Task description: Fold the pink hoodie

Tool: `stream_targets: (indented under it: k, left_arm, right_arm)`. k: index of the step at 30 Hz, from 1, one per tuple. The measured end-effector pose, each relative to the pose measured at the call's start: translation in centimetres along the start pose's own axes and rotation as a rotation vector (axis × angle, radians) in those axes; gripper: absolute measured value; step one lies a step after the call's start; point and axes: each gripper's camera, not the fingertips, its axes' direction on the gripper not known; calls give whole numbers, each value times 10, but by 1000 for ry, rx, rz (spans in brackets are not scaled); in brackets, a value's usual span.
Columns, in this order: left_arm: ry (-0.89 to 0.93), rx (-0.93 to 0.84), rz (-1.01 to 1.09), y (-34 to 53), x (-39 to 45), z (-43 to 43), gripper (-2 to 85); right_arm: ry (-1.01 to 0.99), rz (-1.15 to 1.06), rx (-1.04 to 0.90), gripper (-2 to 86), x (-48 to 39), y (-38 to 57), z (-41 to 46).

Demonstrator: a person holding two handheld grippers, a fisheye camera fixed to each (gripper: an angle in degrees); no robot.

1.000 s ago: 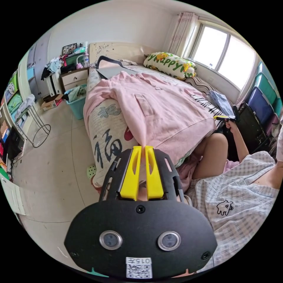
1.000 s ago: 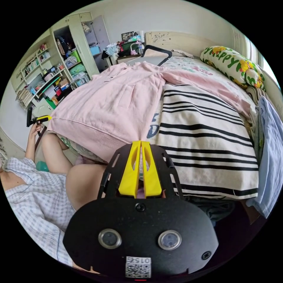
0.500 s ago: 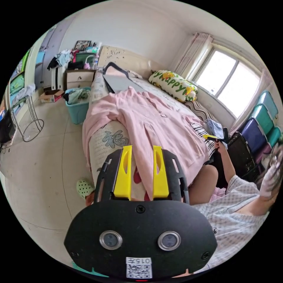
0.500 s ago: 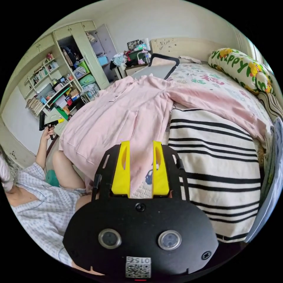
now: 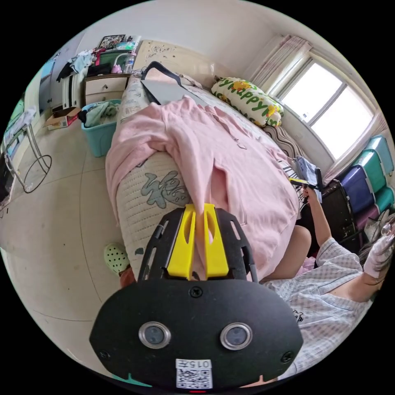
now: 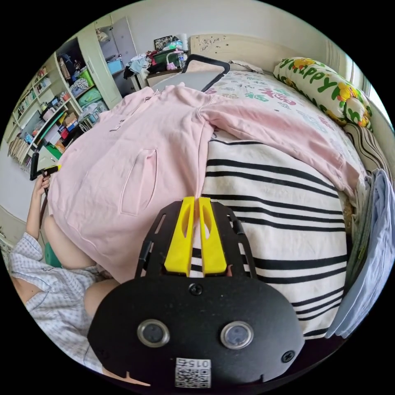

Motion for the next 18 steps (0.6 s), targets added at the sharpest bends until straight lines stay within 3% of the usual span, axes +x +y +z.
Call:
stream_targets:
  k: [5,10,18]
  left_arm:
    - [140,48,-58,15,-25,6,37]
    - [65,82,15,45,0,-15,77]
    - [166,131,36,143,35,-47,98]
  right_arm:
    - [-147,72,86,31,17,21,5]
    - [-261,95,166,63,13,56,-17]
    - [-288,7,364,83,-63,169,-63]
